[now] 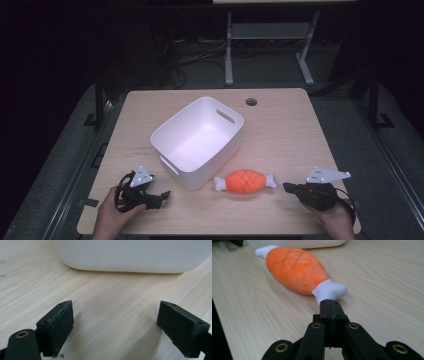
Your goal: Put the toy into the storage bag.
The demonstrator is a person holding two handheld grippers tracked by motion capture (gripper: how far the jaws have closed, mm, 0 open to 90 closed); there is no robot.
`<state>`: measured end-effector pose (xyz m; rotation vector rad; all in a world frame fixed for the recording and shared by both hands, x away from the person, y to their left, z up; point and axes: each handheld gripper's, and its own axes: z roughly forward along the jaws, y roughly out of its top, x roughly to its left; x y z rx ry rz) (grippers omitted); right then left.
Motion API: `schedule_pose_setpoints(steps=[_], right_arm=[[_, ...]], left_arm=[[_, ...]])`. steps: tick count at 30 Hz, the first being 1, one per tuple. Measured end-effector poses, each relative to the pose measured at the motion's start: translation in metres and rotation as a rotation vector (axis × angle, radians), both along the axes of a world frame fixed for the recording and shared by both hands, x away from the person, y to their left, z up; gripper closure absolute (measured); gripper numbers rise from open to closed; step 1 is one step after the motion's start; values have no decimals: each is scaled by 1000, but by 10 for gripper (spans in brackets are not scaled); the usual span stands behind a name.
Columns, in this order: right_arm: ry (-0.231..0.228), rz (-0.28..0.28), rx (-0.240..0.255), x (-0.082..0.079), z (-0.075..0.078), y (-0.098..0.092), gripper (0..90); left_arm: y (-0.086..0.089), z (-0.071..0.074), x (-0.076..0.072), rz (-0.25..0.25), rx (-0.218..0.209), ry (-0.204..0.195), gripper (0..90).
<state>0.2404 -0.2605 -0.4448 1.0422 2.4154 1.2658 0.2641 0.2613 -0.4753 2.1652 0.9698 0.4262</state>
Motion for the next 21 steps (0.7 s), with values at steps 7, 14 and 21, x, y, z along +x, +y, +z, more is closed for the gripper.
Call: schedule_pose_setpoints(steps=[7, 14, 21], right_arm=[[0, 44, -7, 1, 0, 15, 896], [14, 73, -24, 4, -3, 27, 896], [38, 85, -66, 11, -11, 34, 896]], left_arm=[[0, 0, 0, 0, 0, 0, 129], [0, 0, 0, 0, 0, 0, 129], [0, 0, 0, 0, 0, 0, 129]])
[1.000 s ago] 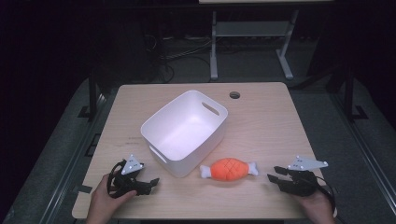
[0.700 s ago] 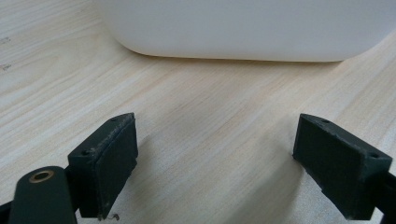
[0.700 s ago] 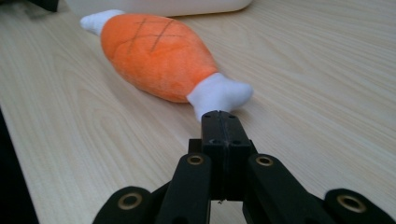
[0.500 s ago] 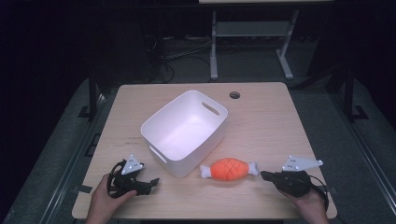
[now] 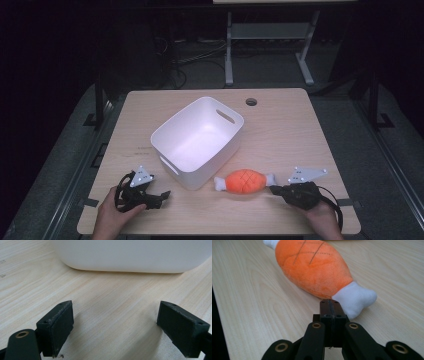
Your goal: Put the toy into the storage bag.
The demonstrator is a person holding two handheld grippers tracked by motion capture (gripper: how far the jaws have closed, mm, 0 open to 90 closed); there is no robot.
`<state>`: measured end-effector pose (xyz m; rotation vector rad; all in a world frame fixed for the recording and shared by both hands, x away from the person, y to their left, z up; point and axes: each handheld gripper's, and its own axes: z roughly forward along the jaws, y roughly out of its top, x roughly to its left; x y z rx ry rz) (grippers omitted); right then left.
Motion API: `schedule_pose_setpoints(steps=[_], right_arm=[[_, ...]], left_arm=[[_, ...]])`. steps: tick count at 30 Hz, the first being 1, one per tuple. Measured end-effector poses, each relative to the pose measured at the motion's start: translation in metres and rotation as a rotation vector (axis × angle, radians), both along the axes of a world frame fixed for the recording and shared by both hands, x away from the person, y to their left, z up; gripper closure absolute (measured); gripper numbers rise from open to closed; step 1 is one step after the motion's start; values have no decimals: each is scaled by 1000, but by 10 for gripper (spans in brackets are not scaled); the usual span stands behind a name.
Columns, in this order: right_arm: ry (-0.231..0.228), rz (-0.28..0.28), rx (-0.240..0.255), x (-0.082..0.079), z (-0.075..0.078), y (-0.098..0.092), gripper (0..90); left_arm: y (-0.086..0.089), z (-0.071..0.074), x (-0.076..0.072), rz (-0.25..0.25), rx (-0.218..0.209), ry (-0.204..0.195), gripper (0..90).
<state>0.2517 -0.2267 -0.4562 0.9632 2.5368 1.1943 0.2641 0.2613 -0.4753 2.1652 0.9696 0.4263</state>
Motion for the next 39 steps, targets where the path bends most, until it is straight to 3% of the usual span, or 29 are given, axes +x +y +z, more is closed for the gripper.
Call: schedule_pose_setpoints(steps=[14, 22, 39], right_arm=[[3, -6, -65, 14, -8, 2, 896], [-3, -24, -65, 21, -8, 0, 896], [1, -45, -57, 51, -7, 8, 897]], left_arm=[[0, 0, 0, 0, 0, 0, 129], [0, 0, 0, 0, 0, 0, 129], [0, 0, 0, 0, 0, 0, 129]])
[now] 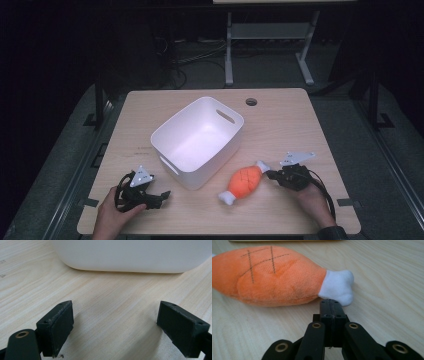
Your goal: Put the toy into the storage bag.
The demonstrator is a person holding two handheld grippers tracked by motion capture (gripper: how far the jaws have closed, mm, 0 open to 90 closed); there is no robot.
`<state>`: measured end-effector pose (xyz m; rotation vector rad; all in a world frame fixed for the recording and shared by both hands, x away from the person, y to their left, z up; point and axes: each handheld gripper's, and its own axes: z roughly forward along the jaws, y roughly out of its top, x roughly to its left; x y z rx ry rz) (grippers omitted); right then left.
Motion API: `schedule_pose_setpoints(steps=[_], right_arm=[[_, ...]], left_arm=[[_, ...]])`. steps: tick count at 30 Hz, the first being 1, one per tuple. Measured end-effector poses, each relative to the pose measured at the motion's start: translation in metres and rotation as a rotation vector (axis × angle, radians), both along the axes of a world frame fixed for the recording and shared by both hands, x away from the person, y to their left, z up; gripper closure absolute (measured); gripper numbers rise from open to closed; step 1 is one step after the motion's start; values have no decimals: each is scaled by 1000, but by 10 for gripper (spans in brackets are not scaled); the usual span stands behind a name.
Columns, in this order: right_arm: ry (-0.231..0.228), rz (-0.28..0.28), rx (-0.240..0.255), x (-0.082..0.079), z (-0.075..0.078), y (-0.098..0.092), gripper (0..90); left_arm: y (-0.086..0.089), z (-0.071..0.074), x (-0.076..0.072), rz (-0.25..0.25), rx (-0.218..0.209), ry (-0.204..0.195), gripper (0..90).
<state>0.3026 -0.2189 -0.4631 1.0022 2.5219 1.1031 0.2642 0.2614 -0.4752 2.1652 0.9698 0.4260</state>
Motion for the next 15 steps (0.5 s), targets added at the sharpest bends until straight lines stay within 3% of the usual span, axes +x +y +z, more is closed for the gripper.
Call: schedule_pose_setpoints(steps=[15], right_arm=[[-13, 6, 11, 26, 5, 13, 896]], left_arm=[[0, 0, 0, 2, 0, 4, 129]])
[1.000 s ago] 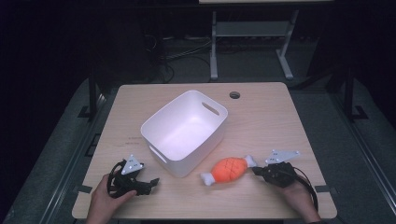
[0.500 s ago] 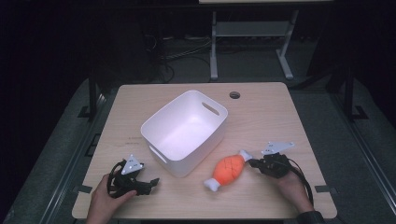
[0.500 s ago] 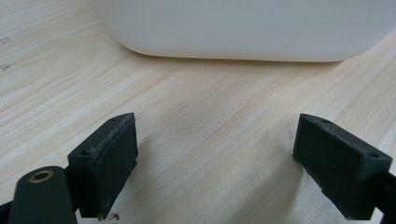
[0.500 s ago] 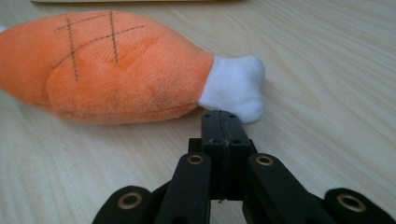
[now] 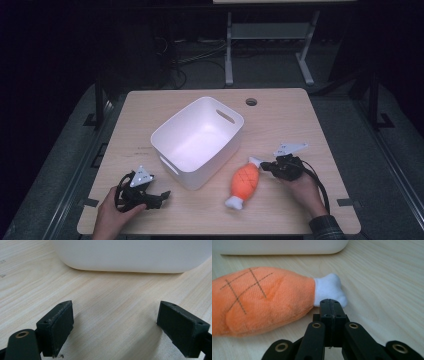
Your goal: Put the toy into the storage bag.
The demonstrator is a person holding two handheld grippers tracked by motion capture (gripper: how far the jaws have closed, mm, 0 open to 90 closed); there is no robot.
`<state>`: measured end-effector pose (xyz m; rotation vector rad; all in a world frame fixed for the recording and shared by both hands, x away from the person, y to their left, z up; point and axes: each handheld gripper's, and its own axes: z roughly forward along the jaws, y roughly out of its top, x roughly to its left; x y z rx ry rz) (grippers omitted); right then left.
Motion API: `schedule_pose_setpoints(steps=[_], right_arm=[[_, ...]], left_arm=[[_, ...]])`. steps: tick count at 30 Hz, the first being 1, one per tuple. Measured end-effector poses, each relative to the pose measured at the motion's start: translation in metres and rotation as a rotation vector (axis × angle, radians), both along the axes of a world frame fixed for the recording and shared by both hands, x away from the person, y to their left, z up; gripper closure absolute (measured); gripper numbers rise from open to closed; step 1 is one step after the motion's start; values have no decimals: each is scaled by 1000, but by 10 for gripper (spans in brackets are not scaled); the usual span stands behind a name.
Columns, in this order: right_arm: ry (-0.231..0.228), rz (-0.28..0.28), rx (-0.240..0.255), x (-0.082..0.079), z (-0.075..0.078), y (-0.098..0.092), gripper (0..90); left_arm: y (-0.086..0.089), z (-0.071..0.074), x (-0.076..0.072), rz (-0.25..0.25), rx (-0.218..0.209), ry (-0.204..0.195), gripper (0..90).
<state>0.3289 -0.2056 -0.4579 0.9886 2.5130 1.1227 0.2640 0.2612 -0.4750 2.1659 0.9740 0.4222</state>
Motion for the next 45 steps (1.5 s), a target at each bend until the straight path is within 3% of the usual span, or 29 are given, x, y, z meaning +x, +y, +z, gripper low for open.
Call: schedule_pose_setpoints(steps=[14, 31, 36, 45], right_arm=[[4, -3, 2, 4, -1, 2, 896], [25, 21, 1, 24, -2, 34, 896], [20, 31, 21, 31, 2, 45, 896], [21, 18, 19, 30, 4, 42, 880]], left_arm=[[0, 0, 0, -2, 2, -2, 129], [0, 0, 0, -1, 2, -2, 129], [0, 0, 0, -1, 1, -2, 129], [0, 0, 0, -1, 1, -2, 129]])
